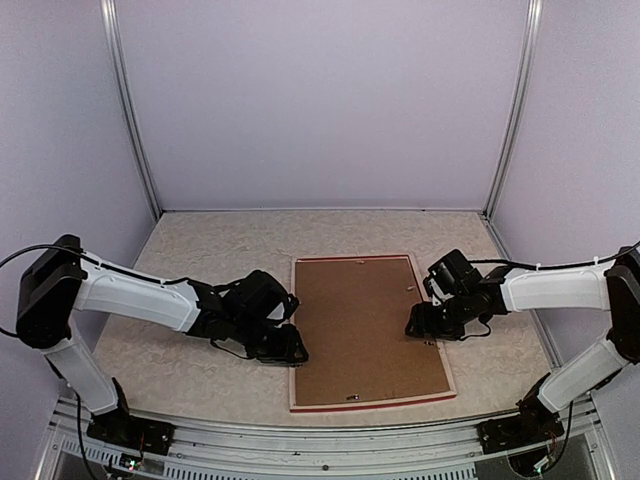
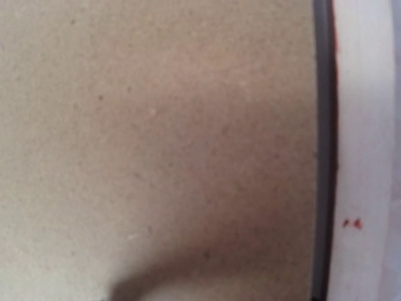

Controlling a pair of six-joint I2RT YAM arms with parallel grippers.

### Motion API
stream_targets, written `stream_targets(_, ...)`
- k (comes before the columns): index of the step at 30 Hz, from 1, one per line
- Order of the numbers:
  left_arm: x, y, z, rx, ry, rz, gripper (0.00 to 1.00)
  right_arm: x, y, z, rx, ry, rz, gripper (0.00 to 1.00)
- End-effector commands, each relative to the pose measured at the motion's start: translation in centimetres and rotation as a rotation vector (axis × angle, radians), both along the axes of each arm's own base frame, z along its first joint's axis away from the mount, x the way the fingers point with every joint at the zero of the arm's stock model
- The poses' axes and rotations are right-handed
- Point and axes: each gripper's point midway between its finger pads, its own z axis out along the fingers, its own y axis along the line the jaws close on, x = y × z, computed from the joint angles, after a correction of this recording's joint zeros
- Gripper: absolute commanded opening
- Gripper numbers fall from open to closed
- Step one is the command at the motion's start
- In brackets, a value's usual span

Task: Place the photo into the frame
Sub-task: Place the backboard on the frame body.

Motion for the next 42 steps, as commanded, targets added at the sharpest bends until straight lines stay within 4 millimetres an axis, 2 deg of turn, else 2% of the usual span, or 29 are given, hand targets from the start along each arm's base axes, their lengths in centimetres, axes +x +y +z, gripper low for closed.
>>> stream_targets(1,1.3,-2.7,2.1,-0.077,-0.08,-0.034,0.32,0.2,1.5,0.3,0.034,0.002,0.038,0.65)
stream_targets(31,2.2,-3.7,2.7,-0.076,-0.11,-0.05,0.32,0.3,0.4,2.1,0.007,-0.036,0.003,0.65)
stream_targets(42,2.2,-3.7,2.5,-0.066,-0.107,-0.047,0.33,0.8,0.7,1.1,-0.018,-0.021,0.018,0.65)
